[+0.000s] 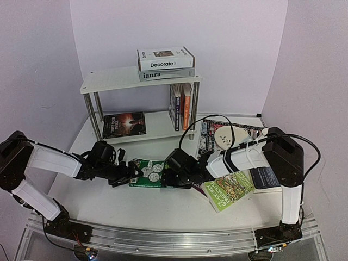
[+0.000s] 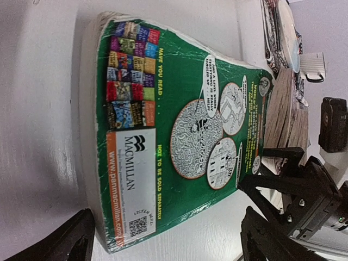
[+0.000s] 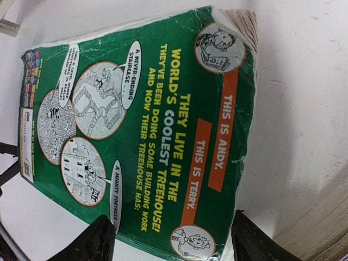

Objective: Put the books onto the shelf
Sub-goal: Adjust the book at the center of the board.

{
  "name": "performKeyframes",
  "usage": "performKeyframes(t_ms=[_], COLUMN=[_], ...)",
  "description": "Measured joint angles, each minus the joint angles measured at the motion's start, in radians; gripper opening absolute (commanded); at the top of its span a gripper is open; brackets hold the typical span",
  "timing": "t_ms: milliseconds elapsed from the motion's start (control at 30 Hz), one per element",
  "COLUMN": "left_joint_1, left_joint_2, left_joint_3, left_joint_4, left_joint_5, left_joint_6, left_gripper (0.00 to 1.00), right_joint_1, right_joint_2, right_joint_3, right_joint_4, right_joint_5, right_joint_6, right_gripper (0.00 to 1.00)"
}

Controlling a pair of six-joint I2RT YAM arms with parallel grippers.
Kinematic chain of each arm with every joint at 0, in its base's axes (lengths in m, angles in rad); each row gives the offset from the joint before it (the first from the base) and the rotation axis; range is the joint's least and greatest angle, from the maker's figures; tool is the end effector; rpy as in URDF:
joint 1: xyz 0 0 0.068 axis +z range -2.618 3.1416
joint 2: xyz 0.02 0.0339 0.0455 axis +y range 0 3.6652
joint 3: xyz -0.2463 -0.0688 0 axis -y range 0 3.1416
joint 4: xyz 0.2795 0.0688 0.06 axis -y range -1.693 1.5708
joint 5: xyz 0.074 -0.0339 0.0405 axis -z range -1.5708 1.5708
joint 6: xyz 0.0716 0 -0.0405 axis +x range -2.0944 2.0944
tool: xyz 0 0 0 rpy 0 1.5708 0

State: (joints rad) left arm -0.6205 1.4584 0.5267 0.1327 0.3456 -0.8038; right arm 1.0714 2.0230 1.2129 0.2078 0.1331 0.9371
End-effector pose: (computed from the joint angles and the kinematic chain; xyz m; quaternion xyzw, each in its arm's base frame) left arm 0.2347 -0.1976 0.0684 -0.0191 0.9148 -0.3629 0.1766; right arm 0.2398 0.4197 0.0918 -0.0284 0.8832 0.3603 0.2990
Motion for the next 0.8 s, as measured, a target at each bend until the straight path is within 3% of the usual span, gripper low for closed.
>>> performKeyframes(t_ms=[433,800], left_joint_1=[0.021,-0.032], left_joint_2=[-0.006,-0.064], left_joint_3=[0.009,-0.011], left_joint_4=[-0.001,0.04], left_joint_5=[0.037,0.086], left_joint_6=[0.01,-0.073], left_gripper=[0.9,0.9], right_joint_1=[-0.003,0.024], right_joint_2=[-0.022,-0.282], right_joint_3=[0.006,-0.09], right_joint_4=[-0.027,-0.083], right_joint_5=[-0.047,-0.016], right_joint_6=[-0.048,-0.106], right_gripper=[0.66,0.66])
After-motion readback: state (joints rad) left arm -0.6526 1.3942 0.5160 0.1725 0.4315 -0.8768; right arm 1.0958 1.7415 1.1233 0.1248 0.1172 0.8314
